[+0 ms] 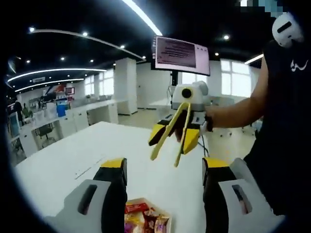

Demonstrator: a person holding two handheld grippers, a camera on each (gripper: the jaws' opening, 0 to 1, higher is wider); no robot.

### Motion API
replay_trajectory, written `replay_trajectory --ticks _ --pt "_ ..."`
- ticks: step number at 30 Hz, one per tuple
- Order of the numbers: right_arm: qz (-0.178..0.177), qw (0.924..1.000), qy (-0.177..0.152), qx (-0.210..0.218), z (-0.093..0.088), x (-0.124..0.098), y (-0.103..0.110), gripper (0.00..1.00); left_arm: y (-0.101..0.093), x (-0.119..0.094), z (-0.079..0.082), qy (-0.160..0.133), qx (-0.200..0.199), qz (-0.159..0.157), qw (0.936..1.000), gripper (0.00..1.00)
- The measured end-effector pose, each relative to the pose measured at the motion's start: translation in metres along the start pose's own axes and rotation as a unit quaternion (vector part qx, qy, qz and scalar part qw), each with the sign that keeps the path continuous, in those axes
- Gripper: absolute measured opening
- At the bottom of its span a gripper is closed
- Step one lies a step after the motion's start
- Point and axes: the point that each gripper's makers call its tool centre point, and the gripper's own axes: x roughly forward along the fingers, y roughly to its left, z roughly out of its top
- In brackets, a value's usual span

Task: Place the target food into the container with the food tongs after gripping and lifting it, then release it inside without dropping or visibly crushing the food.

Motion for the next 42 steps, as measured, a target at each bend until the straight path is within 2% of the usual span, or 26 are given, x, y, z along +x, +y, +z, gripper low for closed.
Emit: replay_trajectory --ticks 2,5,7,10,12,14,18,20,24,27,29,33,36,42 --pt "0.017 0.9997 -0.016 0.007 0.005 0.0 0.007 0.29 -0.004 0.003 -0.003 0.007 -0.003 -0.006 1.0 0.58" --pt "0.027 0.9996 -0.011 0.004 0.003 0.0 0.012 0.29 -0.01 0.003 0.002 -0.003 -0.01 -0.019 0.9998 0.53" --pt "0.037 0.9992 -0.013 0.007 0.003 0.001 0.018 0.29 -0.021 0.003 0.006 -0.007 -0.022 -0.042 0.9988 0.5" --pt "0.047 0.9988 -0.012 0.009 0.002 0.001 0.025 0.29 -0.028 0.005 0.011 -0.009 -0.019 -0.05 0.9985 0.43" --pt "0.045 0.9989 -0.014 0.008 0.001 0.002 0.026 0.3 -0.031 0.006 0.007 0.0 -0.023 -0.063 0.9977 0.36" --pt "0.047 0.9986 -0.018 0.014 0.0 0.001 0.027 0.29 -0.033 0.008 0.004 0.004 -0.04 -0.07 0.9968 0.34" --pt "0.049 0.9983 -0.022 0.024 -0.003 -0.002 0.029 0.29 -0.038 0.012 0.0 0.013 -0.019 -0.073 0.9971 0.3" --pt "0.049 0.9984 -0.018 0.024 -0.006 -0.003 0.031 0.28 -0.036 0.014 -0.002 0.018 -0.001 -0.067 0.9976 0.25" --pt "0.044 0.9986 -0.021 0.022 -0.008 -0.008 0.03 0.26 -0.04 0.018 -0.002 0.021 0.001 -0.069 0.9974 0.19" --pt "0.046 0.9985 -0.011 0.028 -0.01 -0.009 0.032 0.22 -0.042 0.02 -0.004 0.035 0.02 -0.072 0.9966 0.09" --pt "0.039 0.9985 0.001 0.039 -0.014 -0.012 0.029 0.23 -0.041 0.021 -0.008 0.056 0.042 -0.064 0.9955 0.03" --pt "0.013 0.999 0.006 0.043 -0.015 -0.018 0.015 0.42 -0.038 0.023 -0.006 0.059 0.057 -0.053 0.9953 0.01" --pt "0.005 0.9992 0.021 0.035 -0.018 -0.026 0.012 0.39 -0.036 0.025 -0.006 0.062 0.066 -0.049 0.9947 0.0" --pt "-0.037 0.9969 0.064 0.025 -0.039 -0.057 -0.003 0.41 -0.032 0.03 -0.012 0.072 0.093 -0.045 0.992 0.0"
